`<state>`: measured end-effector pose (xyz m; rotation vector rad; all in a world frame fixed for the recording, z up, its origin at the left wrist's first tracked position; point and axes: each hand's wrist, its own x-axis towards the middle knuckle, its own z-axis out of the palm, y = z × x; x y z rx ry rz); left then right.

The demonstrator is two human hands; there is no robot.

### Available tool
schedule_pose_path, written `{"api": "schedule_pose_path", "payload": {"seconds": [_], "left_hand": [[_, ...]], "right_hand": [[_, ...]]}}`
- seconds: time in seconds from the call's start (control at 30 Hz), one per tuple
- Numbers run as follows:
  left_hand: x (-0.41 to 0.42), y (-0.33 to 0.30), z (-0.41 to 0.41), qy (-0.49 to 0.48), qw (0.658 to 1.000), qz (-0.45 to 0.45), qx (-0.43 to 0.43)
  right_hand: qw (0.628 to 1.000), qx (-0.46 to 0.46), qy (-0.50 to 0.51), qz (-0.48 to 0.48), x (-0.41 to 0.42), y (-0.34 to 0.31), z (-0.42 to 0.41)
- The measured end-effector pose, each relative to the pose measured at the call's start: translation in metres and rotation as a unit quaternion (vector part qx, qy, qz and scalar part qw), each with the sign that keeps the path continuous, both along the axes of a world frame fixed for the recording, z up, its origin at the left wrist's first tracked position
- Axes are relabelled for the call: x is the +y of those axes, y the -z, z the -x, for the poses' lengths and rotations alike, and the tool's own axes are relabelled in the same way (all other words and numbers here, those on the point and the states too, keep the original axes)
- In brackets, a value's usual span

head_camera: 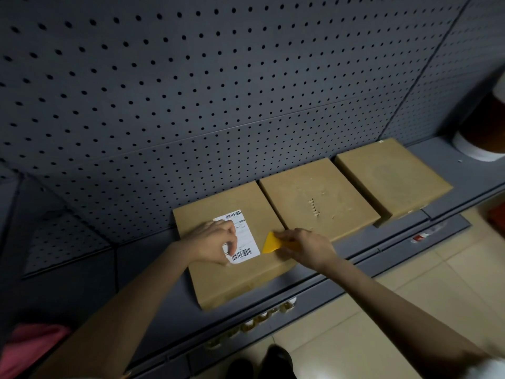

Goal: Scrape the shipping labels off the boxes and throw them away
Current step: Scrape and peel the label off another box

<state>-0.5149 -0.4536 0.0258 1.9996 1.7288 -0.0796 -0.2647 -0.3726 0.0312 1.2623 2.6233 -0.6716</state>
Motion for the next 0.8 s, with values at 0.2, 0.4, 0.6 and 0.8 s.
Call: {"api": "schedule_pose_path", "payload": {"seconds": [0.2, 0.4, 0.6, 0.8], "left_hand": [[0.003, -0.001, -0.001, -0.037, 0.999, -0.019, -0.028], [0.005, 0.002, -0.002, -0.044, 0.997, -0.058, -0.019], [0.009, 0.001, 0.001, -0.133, 0.980, -0.090, -0.121], [0.011, -0.001, 0.002, -0.162, 0.967, -0.118, -0.156]], "right_hand": [[1.000, -0.007, -0.004, -0.011, -0.001, -0.001, 0.000], [1.000, -0.010, 0.003, -0.007, -0.002, 0.000, 0.001], [1.000, -0.023, 0.004, -0.007, 0.000, -0.002, 0.004], [1.000, -0.026, 0.003, -0.013, -0.001, -0.001, 0.003]]}}
